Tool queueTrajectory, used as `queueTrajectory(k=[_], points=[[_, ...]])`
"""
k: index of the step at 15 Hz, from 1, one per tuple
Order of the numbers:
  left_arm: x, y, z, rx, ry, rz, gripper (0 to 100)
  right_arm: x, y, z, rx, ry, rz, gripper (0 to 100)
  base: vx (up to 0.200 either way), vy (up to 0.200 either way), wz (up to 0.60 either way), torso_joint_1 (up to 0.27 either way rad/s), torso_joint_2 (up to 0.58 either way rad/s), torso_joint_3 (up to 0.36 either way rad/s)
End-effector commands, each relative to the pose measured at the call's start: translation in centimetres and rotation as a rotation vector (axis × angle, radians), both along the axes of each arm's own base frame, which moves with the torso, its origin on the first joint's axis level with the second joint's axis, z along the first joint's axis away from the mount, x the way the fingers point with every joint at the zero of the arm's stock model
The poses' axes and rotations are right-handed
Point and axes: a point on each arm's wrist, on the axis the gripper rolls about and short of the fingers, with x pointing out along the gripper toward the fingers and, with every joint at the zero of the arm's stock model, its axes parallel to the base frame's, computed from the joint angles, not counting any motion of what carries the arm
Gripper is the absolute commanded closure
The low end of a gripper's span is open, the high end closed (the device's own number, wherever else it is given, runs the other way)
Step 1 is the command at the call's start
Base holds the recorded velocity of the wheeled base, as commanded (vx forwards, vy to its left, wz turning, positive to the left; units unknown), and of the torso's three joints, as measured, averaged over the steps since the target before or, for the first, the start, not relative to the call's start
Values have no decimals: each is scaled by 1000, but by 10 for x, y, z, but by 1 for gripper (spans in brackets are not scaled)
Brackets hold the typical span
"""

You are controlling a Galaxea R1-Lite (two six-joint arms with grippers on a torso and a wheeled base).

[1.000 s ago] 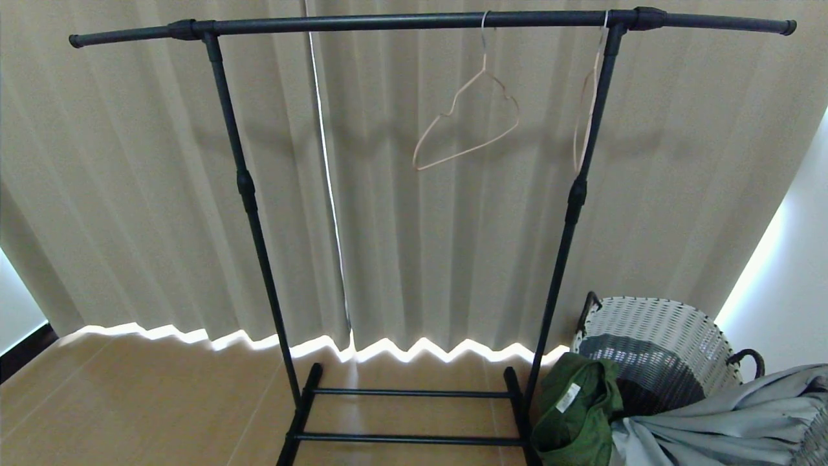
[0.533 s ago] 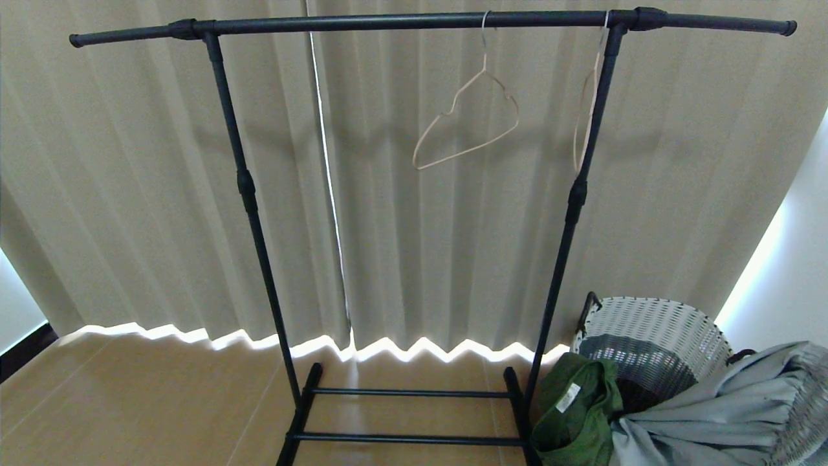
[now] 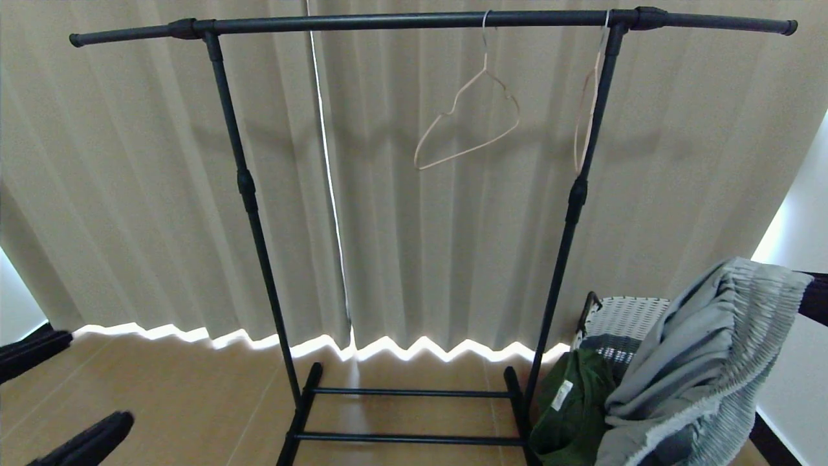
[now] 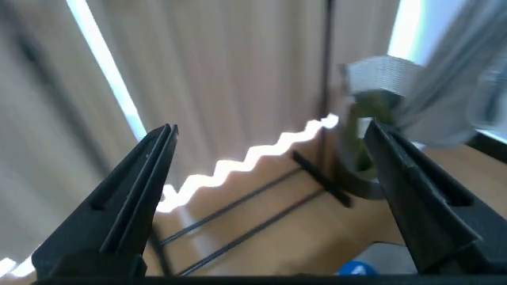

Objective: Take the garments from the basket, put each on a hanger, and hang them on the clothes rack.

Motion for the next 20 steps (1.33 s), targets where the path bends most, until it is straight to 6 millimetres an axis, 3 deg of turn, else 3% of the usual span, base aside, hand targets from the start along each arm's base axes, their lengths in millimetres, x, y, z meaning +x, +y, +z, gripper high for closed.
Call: queueTrajectory(k=[1, 3, 9, 14, 17, 20], points=[[66, -42, 14, 41, 130, -166, 0, 12, 13, 4, -2, 3, 53, 100, 0, 0, 0, 0, 0, 0], [74, -94, 3, 77, 205, -239, 0, 22, 23, 7, 18, -42, 90, 100, 0, 0, 0, 0, 0, 0], [80, -197, -34, 87, 250, -347, 0, 21, 36, 14, 56, -109, 165, 100, 0, 0, 0, 0, 0, 0], [82, -261, -54, 102, 303, -415, 0, 17, 43, 21, 93, -161, 217, 100, 0, 0, 0, 0, 0, 0], [92, -286, -71, 121, 331, -393, 0, 12, 42, 25, 104, -178, 232, 100, 0, 0, 0, 0, 0, 0], [102, -297, -84, 127, 347, -309, 0, 5, 41, 28, 115, -196, 248, 100, 0, 0, 0, 0, 0, 0]])
